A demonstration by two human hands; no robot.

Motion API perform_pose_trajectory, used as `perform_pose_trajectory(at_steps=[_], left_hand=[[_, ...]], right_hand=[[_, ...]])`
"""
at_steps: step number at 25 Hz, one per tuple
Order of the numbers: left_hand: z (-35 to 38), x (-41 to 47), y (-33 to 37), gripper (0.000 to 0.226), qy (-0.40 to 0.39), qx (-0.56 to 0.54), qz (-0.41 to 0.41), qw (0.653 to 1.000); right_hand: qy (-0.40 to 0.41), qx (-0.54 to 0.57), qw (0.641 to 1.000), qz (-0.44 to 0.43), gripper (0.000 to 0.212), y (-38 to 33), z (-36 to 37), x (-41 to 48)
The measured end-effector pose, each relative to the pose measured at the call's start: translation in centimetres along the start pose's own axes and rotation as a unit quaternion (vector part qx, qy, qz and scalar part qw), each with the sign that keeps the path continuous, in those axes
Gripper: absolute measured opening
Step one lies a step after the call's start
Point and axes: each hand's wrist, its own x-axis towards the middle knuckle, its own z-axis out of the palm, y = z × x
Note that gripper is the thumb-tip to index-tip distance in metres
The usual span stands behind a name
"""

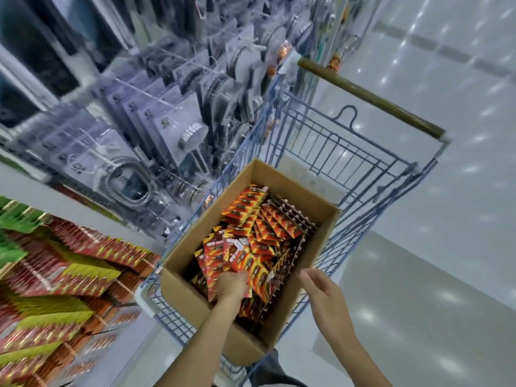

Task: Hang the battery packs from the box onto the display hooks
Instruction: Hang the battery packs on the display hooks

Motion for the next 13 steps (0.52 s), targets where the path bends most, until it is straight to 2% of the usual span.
perform_pose_trajectory(at_steps=[2,4,7,10,13], left_hand=[[1.2,-0.3,0.6,0.015,0.003,0.026,-0.006,1.0],[2.1,-0.5,0.9,0.024,0.023,0.047,-0.002,0.999],[2.3,-2.7,2.1,0.02,0.053,0.059,0.007,0.997],[0.4,-3.9,1.8,0.027,0.044,0.067,0.067,0.995],[-3.6,-6.1,1.5,0.018,0.043,0.04,0.126,0.99]], right_hand=[[0.002,0.003,1.0,0.005,0.016,-0.1,-0.5,0.1],[-0.001,0.0,1.0,0.006,0.015,-0.2,-0.7,0.1],[-0.004,0.008,1.0,0.006,0.015,-0.3,-0.5,0.5],[-0.008,0.0,1.0,-0.018,0.017,-1.4,0.2,0.7],[-0.042,-0.018,0.999,-0.016,0.017,-2.2,2.4,2.3]])
